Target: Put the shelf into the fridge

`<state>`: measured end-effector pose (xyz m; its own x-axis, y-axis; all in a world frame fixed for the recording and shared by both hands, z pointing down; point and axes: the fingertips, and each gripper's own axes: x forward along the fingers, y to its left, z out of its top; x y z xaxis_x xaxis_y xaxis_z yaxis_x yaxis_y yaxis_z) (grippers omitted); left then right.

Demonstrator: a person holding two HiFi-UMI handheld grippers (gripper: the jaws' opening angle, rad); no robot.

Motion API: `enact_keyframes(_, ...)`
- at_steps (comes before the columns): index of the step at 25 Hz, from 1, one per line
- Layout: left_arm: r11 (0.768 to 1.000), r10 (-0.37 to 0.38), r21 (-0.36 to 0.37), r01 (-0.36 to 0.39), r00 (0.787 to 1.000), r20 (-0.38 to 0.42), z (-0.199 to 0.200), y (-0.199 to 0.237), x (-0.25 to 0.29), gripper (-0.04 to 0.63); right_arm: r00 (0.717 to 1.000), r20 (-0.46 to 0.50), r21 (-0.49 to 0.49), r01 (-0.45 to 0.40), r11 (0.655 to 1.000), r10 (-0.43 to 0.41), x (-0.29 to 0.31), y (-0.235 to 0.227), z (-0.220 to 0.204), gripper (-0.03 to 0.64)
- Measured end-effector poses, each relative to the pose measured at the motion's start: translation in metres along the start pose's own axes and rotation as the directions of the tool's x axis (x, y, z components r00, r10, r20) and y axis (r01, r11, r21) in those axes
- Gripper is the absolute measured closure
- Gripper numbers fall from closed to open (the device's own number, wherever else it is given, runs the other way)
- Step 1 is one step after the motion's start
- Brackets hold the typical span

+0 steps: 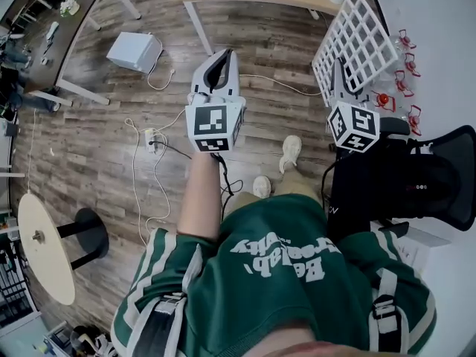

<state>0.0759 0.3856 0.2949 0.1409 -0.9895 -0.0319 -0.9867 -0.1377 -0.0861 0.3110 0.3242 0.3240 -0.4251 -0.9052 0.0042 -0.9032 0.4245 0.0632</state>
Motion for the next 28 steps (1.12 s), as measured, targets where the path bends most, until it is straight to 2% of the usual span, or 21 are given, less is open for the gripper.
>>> enact_keyframes(8, 0.999, 0.017, 0.038, -0.017, 1.000, -0.005, -0.004, 0.018, 0.000, 0.594, 0.999, 0.019, -0.053, -0.027, 0.998, 0.028, 0.021, 0.022, 0.006, 0.586)
enact_keyframes(12, 0.999, 0.023, 0.035, -0.023, 1.000, -0.005, -0.008, 0.025, 0.011, 0.595, 0.998, 0.020, -0.064, -0.057, 0.996, 0.058, 0.038, 0.027, 0.003, 0.586)
enact_keyframes(28, 0.999, 0.014, 0.033, -0.014, 1.000, -0.002, -0.006, 0.048, 0.145, 0.595, 0.997, 0.060, -0.056, -0.051, 0.997, 0.055, 0.162, -0.026, 0.008, 0.586)
